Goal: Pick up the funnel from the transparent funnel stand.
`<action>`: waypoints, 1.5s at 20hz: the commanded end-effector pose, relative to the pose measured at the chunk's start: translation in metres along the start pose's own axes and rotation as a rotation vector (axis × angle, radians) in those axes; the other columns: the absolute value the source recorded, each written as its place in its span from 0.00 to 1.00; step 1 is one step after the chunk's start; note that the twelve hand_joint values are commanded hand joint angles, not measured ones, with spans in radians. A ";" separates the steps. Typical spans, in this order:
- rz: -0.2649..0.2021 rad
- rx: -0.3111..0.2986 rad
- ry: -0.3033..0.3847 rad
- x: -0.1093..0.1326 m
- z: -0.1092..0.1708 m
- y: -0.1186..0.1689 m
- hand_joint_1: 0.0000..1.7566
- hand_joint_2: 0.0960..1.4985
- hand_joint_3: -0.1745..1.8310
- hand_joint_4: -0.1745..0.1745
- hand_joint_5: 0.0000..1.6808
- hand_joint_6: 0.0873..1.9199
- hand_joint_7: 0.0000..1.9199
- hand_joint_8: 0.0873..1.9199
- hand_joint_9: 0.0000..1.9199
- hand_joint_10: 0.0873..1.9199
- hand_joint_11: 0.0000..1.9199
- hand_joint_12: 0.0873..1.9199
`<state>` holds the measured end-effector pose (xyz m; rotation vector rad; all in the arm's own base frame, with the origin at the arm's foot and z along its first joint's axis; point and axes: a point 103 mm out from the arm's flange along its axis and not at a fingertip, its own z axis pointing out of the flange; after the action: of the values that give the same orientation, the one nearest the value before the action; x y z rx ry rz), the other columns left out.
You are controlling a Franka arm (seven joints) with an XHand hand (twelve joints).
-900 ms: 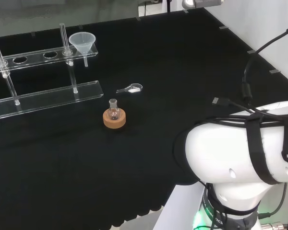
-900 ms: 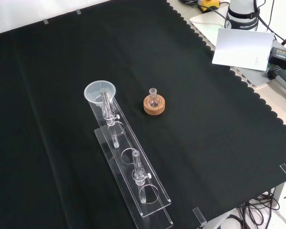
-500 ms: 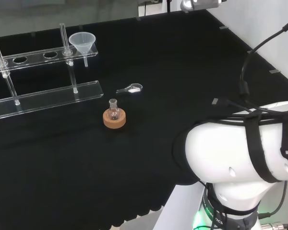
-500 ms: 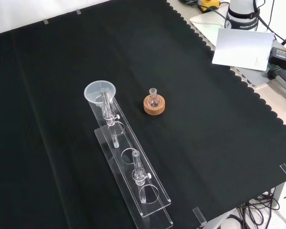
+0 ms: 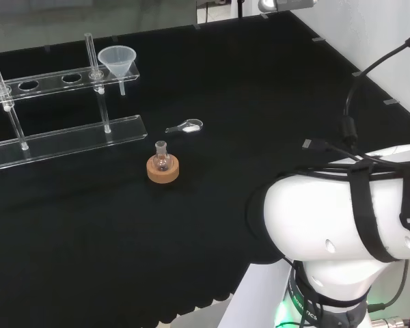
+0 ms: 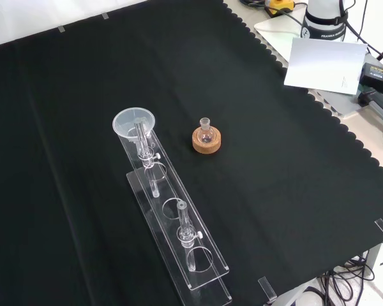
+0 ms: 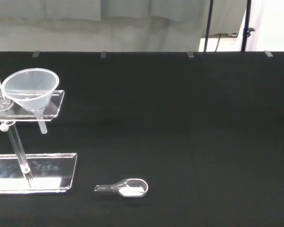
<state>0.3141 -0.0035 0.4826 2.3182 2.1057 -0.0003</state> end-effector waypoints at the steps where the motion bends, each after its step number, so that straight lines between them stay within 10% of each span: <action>1: 0.041 0.048 -0.020 0.001 0.020 0.018 0.00 0.75 0.31 0.62 0.08 0.00 0.00 0.10 0.07 0.28 0.07 0.70; 30: -0.149 0.250 -0.041 0.092 0.118 0.183 0.21 0.60 0.24 0.58 0.08 0.00 0.03 0.21 0.12 0.32 0.04 0.73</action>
<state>0.4758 0.0372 0.3921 2.3045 2.2707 -0.2779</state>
